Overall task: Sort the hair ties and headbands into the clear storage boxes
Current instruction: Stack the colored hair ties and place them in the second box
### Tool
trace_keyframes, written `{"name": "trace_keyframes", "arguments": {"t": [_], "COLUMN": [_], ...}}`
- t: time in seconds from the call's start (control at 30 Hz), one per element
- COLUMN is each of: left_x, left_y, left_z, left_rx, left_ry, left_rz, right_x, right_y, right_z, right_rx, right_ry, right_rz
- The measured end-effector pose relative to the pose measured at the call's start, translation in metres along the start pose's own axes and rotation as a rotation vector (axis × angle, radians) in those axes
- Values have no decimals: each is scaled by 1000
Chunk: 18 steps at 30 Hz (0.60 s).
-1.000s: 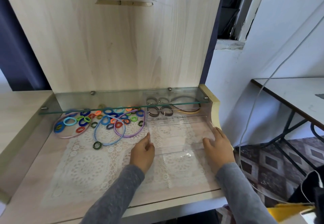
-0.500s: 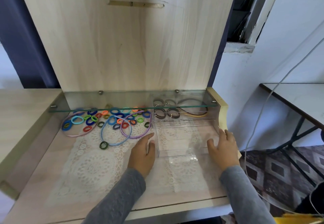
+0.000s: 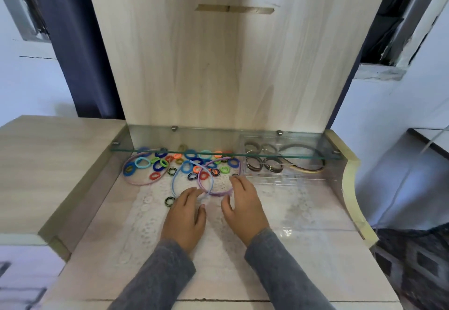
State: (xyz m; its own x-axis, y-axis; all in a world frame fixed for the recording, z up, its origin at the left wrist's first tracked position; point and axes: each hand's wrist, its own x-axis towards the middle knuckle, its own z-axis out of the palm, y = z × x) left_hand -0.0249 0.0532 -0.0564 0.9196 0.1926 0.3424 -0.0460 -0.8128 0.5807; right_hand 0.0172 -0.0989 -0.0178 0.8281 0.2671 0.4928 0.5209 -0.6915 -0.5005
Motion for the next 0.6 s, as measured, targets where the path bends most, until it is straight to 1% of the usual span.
{"name": "trace_keyframes", "arguments": {"t": [0.1,0.17,0.27,0.33,0.47,0.6], "left_x": [3,4,2,0,-3,-7], "left_y": [-10,-17,-30,-36,-37,-36], "left_z": [-9,-16,-22,-24,-20,-21], "left_rx": [32,66,149,182,241,265], "left_ry": [-32,-40,9,42,35,56], "left_rz": [-28,-46,-33,-21,-4,-4], "right_x": [4,7,7,6,0,-3], "right_y": [-8,-9,-12,-12,-9,-11], "right_z": [20,31,43,49,56,56], "right_rx": [15,-1,-45,-70,-63,-61], "right_ry": [-158,-190,-227,-222,-127,-90], "right_rz": [49,62,66,78,67,43]}}
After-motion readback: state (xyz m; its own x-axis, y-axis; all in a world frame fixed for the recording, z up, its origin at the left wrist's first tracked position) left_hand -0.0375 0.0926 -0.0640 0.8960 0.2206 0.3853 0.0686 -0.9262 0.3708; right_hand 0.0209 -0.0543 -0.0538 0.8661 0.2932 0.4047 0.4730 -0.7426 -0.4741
